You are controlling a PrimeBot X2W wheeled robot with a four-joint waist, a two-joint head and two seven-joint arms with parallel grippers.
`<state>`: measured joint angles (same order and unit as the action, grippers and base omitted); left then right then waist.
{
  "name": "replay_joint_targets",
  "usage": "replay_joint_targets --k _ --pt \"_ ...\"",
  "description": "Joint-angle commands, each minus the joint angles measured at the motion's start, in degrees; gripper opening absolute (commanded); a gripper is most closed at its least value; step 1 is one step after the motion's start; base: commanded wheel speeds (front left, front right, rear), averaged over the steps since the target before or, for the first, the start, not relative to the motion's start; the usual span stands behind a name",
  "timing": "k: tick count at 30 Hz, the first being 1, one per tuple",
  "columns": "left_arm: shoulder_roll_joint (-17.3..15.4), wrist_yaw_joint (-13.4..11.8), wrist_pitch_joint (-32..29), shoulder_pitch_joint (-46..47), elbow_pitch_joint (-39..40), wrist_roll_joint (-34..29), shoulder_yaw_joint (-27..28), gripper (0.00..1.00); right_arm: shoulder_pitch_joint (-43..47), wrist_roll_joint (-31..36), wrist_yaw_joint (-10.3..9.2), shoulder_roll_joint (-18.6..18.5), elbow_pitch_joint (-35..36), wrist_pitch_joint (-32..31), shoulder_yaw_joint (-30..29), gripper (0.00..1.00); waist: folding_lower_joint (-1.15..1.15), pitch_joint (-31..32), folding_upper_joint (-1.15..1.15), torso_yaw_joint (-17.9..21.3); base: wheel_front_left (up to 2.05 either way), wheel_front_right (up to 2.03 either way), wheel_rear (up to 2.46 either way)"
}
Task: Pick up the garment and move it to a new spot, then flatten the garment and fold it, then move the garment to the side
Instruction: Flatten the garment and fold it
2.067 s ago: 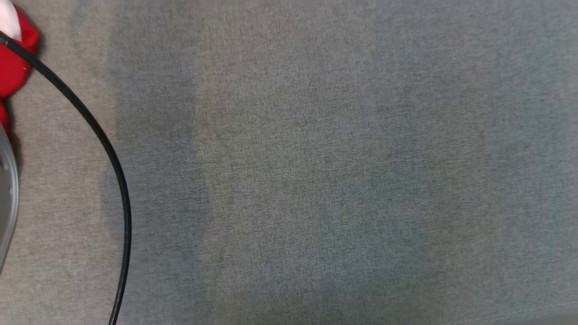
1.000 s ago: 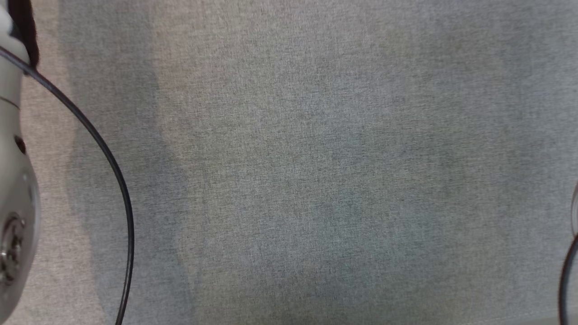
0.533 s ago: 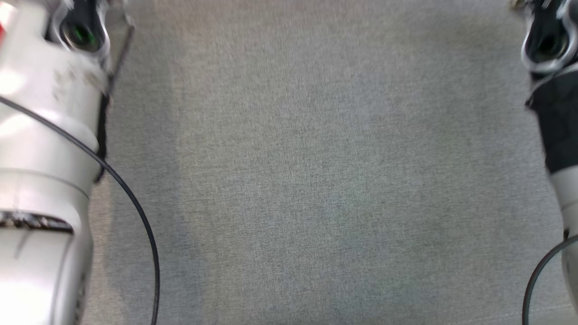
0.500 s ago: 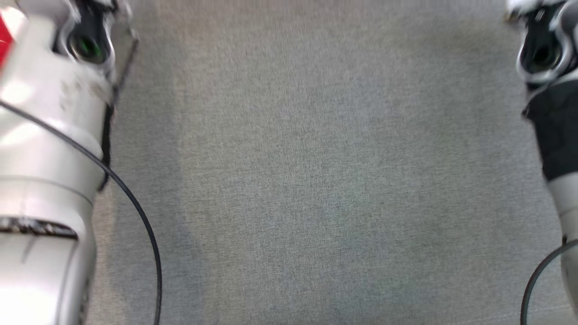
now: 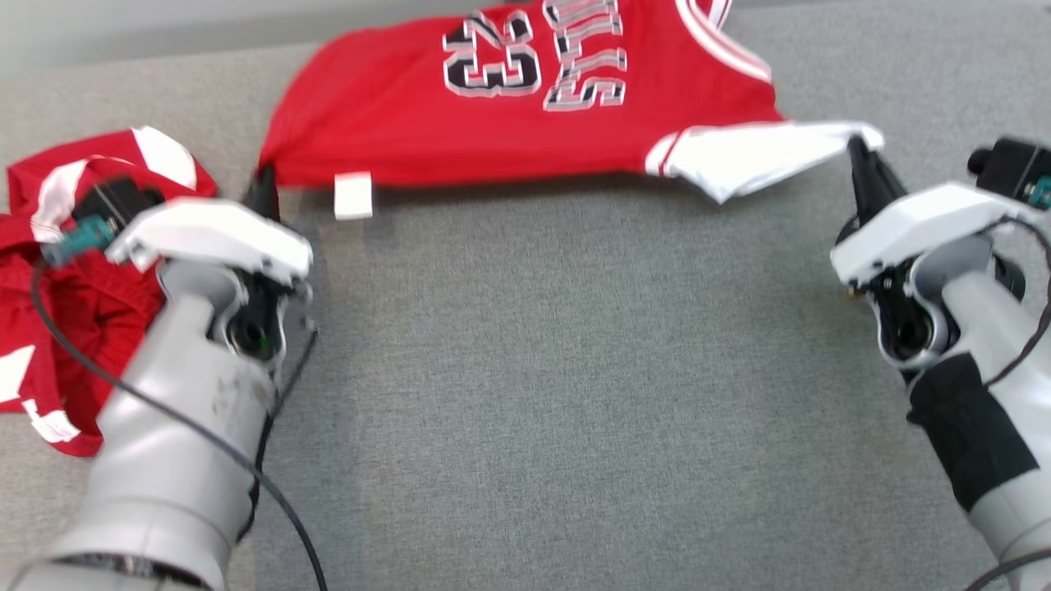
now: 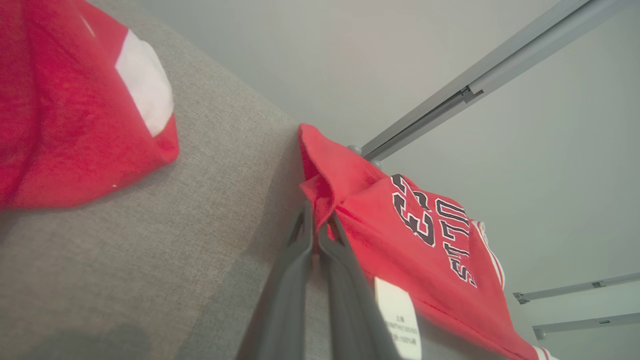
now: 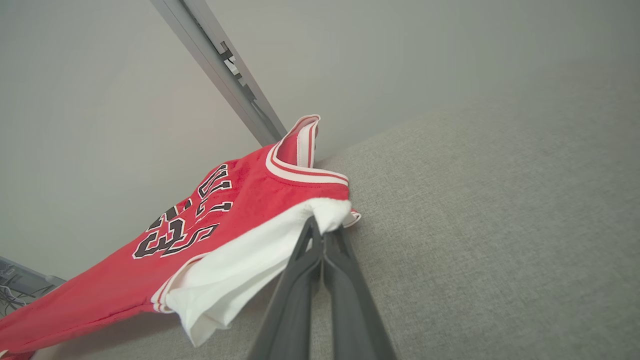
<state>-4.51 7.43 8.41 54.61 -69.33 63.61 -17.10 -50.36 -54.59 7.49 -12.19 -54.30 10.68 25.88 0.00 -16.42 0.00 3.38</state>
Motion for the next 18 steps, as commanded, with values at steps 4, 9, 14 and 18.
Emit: replay_joint_targets --k 4,9,14,18 --pt "-0.44 0.06 2.31 -5.29 0.37 -1.39 -2.05 0.00 3.63 -2.01 0.03 -1.05 0.09 0.00 1.93 0.00 0.00 2.71 0.00 -0.51 0.00 0.00 0.00" --pt "0.04 0.06 3.31 -9.82 0.81 -0.68 -2.90 0.00 7.06 -3.30 0.03 -1.57 0.10 -0.65 4.55 0.00 0.00 4.06 0.00 -0.78 0.00 0.00 0.00" --pt "0.29 0.06 4.04 -12.95 1.77 -0.40 -3.87 0.00 9.91 -5.31 0.03 -1.76 0.70 -1.01 5.33 0.00 0.00 4.96 0.00 -0.86 0.00 0.00 0.00" --pt "0.25 0.06 4.81 -15.54 2.75 0.08 -4.36 0.00 12.68 -8.05 0.03 -1.95 1.28 -0.73 4.64 0.00 0.00 5.92 0.00 -0.73 0.00 0.00 0.00"
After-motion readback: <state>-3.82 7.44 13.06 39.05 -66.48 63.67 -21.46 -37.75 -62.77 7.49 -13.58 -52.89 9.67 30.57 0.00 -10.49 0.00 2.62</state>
